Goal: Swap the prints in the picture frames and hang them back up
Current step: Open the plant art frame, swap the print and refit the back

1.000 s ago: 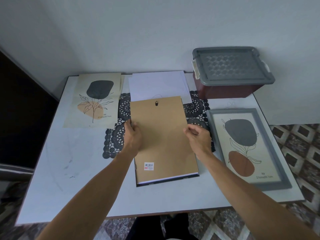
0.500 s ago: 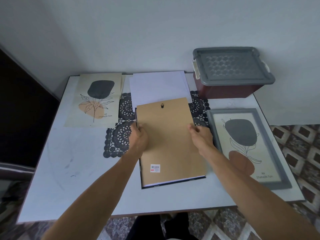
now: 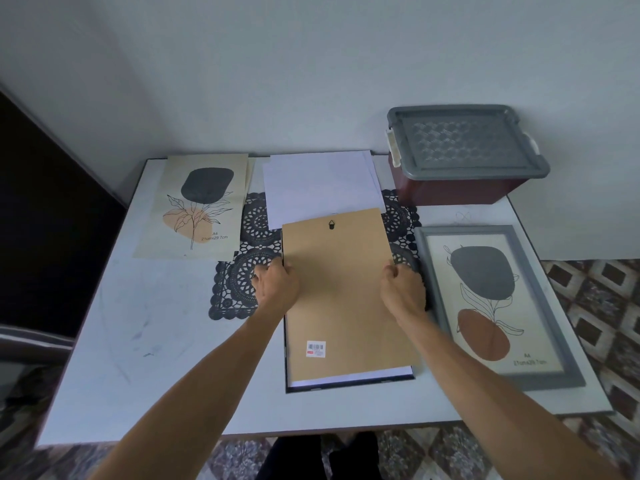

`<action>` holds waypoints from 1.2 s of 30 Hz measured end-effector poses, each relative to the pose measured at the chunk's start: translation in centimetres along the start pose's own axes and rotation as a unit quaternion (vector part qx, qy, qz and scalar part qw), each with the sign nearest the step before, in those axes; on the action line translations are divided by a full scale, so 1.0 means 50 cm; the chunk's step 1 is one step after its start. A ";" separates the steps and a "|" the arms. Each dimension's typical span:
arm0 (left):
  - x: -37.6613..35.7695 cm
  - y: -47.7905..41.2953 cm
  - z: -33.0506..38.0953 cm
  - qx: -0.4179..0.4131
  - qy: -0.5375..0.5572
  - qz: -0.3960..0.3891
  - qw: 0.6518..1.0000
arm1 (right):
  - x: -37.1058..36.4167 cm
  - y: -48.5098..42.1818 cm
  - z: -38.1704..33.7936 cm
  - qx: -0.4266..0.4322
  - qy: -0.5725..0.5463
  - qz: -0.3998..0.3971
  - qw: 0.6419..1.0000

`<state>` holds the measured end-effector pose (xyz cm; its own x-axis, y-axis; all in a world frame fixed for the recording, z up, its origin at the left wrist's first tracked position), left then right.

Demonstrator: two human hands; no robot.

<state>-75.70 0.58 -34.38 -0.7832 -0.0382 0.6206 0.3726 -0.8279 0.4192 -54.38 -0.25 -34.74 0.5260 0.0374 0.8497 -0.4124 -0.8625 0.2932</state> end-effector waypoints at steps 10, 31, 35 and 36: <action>0.005 0.016 -0.001 -0.052 0.014 0.056 0.997 | 0.015 -0.005 0.014 -0.026 -0.042 -0.005 0.999; 0.262 0.066 -0.186 -0.014 0.124 0.159 0.979 | -0.080 0.182 -0.181 0.188 -0.104 -0.155 0.964; 0.333 0.057 -0.257 0.008 0.088 0.163 0.983 | -0.138 0.236 -0.233 0.223 -0.050 -0.169 0.959; 0.347 0.054 -0.273 0.015 0.079 0.158 0.984 | -0.154 0.248 -0.245 0.228 -0.040 -0.169 0.958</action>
<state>-95.05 -9.97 -31.50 -0.6925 -0.3806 0.6129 0.6230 -0.7439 0.2419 -72.65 -5.04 -32.26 0.6358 0.3294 0.6981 0.1487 -0.9397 0.3080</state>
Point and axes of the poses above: each hand's wrist, its own y-axis away from the middle knuckle, its own x-axis out of the back of the hand, z = x × y, the point moved 1 cm from there along -y, towards the middle knuckle, and after that the axes turned 11 degrees about y, right-handed, at the moved point
